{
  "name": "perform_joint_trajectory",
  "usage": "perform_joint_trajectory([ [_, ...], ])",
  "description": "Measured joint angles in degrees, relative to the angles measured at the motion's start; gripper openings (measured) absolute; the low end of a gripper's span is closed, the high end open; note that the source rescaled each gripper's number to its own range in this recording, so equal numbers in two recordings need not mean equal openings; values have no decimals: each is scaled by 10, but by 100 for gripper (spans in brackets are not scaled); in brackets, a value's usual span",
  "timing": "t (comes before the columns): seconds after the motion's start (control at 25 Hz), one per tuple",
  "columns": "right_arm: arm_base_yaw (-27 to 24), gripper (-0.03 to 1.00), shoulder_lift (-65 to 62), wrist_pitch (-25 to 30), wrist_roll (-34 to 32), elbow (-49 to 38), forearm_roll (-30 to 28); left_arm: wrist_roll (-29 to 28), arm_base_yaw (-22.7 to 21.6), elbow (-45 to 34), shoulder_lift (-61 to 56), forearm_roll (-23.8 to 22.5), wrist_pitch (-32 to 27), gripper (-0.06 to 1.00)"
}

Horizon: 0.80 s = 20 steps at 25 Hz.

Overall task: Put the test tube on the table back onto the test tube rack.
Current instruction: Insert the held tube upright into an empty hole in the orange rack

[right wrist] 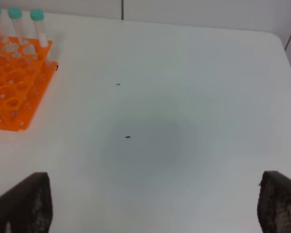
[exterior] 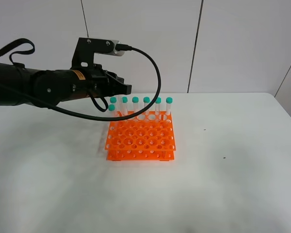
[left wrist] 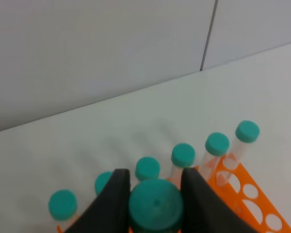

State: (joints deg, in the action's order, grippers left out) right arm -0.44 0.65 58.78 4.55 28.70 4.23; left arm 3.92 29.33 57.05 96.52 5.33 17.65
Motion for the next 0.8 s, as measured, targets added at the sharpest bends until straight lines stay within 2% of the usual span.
perform_joint_trajectory([
  [0.32,0,92,0,0,0,0,0,1,4,39,60,-17,16,2],
  [0.56,0,92,0,0,0,0,0,44,3,39,87,-18,30,2],
  [0.8,0,92,0,0,0,0,0,48,-2,39,94,-18,35,2],
])
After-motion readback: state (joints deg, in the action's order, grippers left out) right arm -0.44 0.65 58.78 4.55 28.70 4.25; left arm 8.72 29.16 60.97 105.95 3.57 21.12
